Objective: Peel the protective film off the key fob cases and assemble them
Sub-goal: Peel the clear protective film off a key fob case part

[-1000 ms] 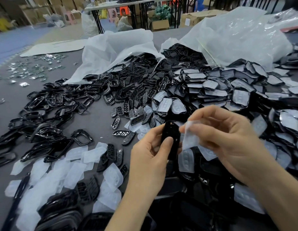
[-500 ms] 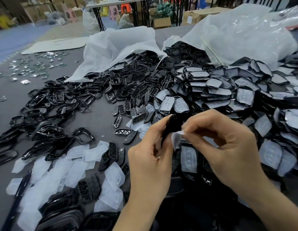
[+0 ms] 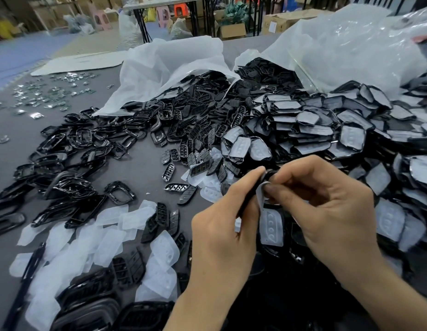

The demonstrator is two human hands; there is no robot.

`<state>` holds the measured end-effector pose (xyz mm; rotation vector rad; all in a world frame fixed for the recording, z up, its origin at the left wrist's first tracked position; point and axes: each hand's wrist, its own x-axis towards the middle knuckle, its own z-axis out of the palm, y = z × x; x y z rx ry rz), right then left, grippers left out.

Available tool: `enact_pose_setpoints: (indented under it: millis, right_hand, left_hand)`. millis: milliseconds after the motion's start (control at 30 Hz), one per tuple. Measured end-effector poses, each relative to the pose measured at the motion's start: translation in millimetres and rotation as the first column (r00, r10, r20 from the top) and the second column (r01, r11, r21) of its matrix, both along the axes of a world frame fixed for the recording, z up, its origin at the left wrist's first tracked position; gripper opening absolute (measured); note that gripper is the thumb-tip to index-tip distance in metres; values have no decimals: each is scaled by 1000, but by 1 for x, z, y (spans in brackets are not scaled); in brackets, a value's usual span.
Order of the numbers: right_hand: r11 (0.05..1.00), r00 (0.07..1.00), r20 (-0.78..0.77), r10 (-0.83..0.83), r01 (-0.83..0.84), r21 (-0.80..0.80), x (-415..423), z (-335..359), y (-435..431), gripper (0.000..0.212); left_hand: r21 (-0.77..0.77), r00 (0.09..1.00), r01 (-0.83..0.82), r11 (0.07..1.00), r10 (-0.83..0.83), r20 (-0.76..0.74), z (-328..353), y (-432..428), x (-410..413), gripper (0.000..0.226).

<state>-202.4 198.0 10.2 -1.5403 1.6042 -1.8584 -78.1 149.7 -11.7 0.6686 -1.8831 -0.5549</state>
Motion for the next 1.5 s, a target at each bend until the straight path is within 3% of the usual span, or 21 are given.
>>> enact_pose_setpoints:
  millis: [200,333,467,533,600,700,767,867,1133,1233,1500]
  right_hand:
    - [997,984,167,69,-72,11,2,3,-2,11]
    - [986,969,233,84,-115,120,-6,4,-4,19]
    - [947,936,339,98,-193,258,-17,3,-7,23]
    - [923,913,391,116,-245,298,-19,1,-8,25]
    - [894,890,429,152,-309,324,-17,1,-8,24]
    - [878,859,482,172,-356,321,-17,1,-8,25]
    - [878,834,524,175,-373,301,-16,3,-7,28]
    - [879,819,546,179,-382,285,-15,3,-6,28]
    - [868,739,644,199,-437,234,-14,-1,-8,29]
    - [878,748,631,208,-427,218,-14,-3,-9,12]
    - [885,769,603,210,-412,217,-14,-5,-10,12]
  left_hand:
    - [-10,1000,-7,1000,7,27,2,0,0,38]
    - [-9,997,-7,1000,8,81,1,-1,-1,40]
    - [141,996,52,989,-60,59,2,-6,2,37]
    - [371,983,183,910,-177,-52,4,-7,2,40]
    - [537,927,375,755,-296,-231,7,-6,1,36]
    - [661,849,527,534,-295,-439,7,-6,-1,35]
    - [681,812,583,444,-285,-509,6,-8,0,32]
    - [663,808,588,463,-293,-512,4,-6,-1,24]
    - [651,832,548,526,-265,-487,2,-4,-3,30]
    - [650,829,554,521,-270,-490,2,-4,-5,29]
    - [638,836,543,546,-279,-473,0,-3,-5,28]
